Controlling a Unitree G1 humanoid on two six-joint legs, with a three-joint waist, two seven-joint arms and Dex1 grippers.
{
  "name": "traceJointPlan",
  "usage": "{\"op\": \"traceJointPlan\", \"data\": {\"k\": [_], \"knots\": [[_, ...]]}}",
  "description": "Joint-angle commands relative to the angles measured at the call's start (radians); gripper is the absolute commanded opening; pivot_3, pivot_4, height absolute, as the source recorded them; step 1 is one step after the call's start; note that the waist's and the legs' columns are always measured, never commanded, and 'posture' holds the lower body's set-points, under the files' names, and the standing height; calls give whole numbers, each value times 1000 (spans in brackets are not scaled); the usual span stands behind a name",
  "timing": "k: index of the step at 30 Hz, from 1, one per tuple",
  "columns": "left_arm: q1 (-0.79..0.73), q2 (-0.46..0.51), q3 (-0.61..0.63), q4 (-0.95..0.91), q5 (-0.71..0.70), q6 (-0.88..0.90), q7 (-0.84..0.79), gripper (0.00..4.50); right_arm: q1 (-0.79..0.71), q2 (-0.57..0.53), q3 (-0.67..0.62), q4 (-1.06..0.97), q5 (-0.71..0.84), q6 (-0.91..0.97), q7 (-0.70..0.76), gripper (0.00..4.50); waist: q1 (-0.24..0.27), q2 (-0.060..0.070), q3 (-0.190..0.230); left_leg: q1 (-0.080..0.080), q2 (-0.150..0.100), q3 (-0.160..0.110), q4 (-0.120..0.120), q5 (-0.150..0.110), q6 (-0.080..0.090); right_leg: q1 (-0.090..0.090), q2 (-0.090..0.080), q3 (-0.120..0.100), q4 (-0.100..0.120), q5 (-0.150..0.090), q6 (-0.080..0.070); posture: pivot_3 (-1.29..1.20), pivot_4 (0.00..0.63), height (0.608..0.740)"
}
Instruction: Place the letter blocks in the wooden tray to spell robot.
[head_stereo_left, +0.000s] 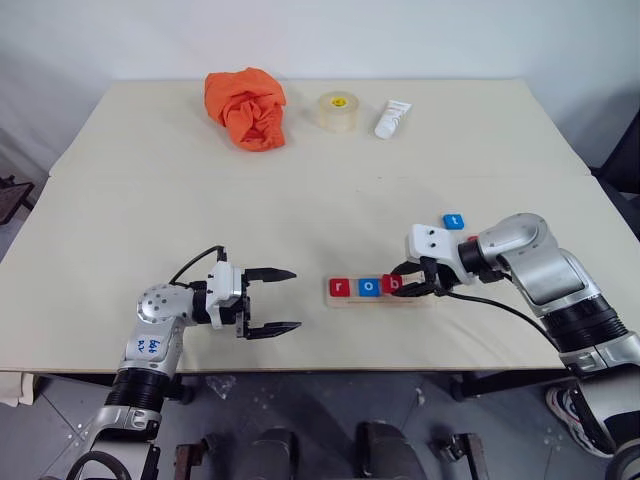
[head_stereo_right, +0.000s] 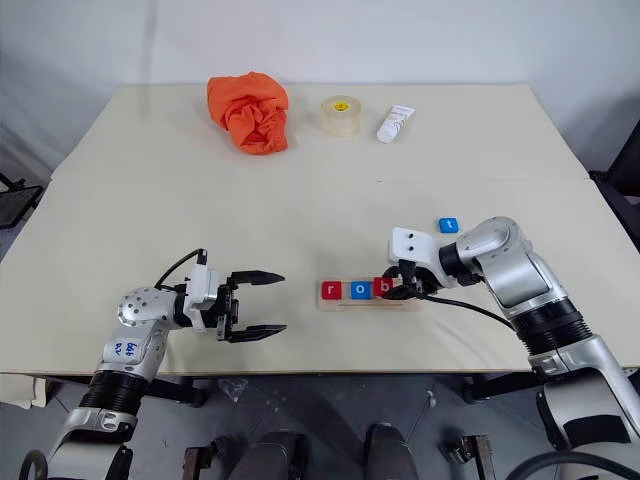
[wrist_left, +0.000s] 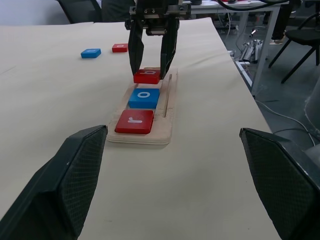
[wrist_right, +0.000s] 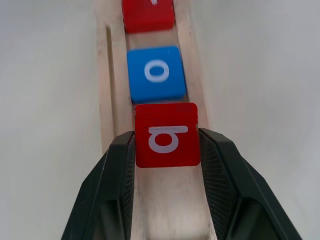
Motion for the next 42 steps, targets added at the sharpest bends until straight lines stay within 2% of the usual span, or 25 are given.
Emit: {"op": "traceJointPlan", "data": {"k": [1,3,12,17,20,26,31,42], "knots": [[-4,9,13,-27,-9,-16,7,4500,-13,2,-2,-21,-6,-6,13,1457,0,0,0,0,0,0,0,0,0,0,0,0,0,0,0,0,150,740],[-4,9,14,-27,-9,-16,9,4500,-12,2,0,-22,-10,-7,21,1457,0,0,0,0,0,0,0,0,0,0,0,0,0,0,0,0,150,740],[-5,11,16,-17,-9,-23,14,4500,-6,2,-20,-73,2,33,33,4461,-1,0,0,0,0,0,0,0,0,0,0,0,0,0,0,0,150,740],[-1,10,18,-17,-10,-26,18,4500,11,-24,-86,-133,36,95,-1,4461,1,0,0,0,0,0,0,0,0,0,0,0,0,0,0,0,150,740],[2,10,19,-13,-11,-29,20,4500,65,-85,-149,-203,85,139,16,3856,7,0,0,0,0,-1,0,0,0,0,-1,-1,0,0,0,0,150,740],[-1,8,24,-8,-11,-29,32,4500,150,-144,-175,-227,77,154,-31,1772,4,0,0,-1,0,-1,0,0,0,0,-1,-1,-1,0,0,0,150,740],[0,7,21,-14,-10,-26,36,4500,175,-121,-158,-213,71,145,-72,113,-1,0,0,0,1,1,0,0,0,0,0,0,0,0,0,0,150,740],[29,5,16,-58,-13,-17,55,4500,147,-51,-101,-168,60,125,-98,48,1,0,0,0,0,0,0,0,0,0,0,0,0,0,0,0,150,740]]}}
